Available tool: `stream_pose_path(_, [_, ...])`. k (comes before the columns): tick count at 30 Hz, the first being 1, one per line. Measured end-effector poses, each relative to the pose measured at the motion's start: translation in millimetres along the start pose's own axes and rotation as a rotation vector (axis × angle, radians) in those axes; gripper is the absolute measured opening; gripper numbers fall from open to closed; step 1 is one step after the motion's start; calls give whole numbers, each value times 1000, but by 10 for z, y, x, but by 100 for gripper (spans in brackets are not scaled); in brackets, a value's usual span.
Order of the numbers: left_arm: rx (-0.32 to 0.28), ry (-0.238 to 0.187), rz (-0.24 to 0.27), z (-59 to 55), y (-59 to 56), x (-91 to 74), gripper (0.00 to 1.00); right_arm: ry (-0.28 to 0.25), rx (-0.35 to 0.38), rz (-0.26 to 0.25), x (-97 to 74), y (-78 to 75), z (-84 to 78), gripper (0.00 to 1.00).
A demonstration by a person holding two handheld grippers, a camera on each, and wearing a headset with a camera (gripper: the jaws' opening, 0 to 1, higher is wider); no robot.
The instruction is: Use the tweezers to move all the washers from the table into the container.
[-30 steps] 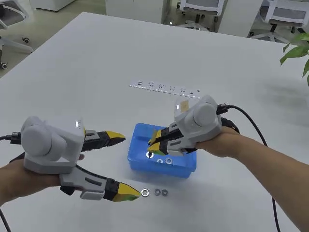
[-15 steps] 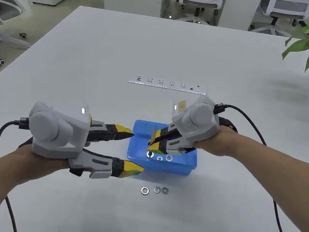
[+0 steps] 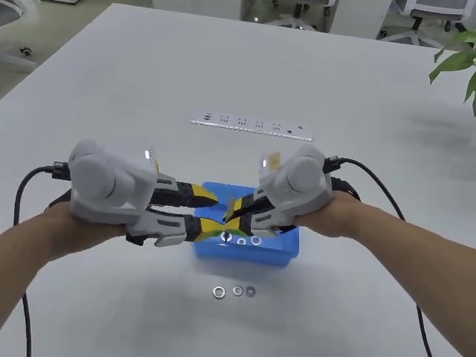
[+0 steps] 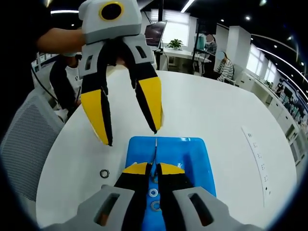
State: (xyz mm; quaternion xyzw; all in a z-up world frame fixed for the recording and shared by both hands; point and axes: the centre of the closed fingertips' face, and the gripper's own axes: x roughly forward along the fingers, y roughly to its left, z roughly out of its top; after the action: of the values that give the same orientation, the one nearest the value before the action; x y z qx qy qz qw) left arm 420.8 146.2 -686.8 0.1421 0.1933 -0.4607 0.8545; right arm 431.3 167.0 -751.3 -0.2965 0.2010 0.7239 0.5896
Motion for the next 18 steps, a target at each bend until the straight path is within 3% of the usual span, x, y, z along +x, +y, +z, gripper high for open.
stream_pose_path(10, [69, 28, -6, -2, 81, 123, 17, 5, -39, 13, 6, 17, 9, 8])
stream_pose_path(18, [80, 26, -31, 24, 80, 162, 7, 8, -53, 15, -1, 19, 8, 9])
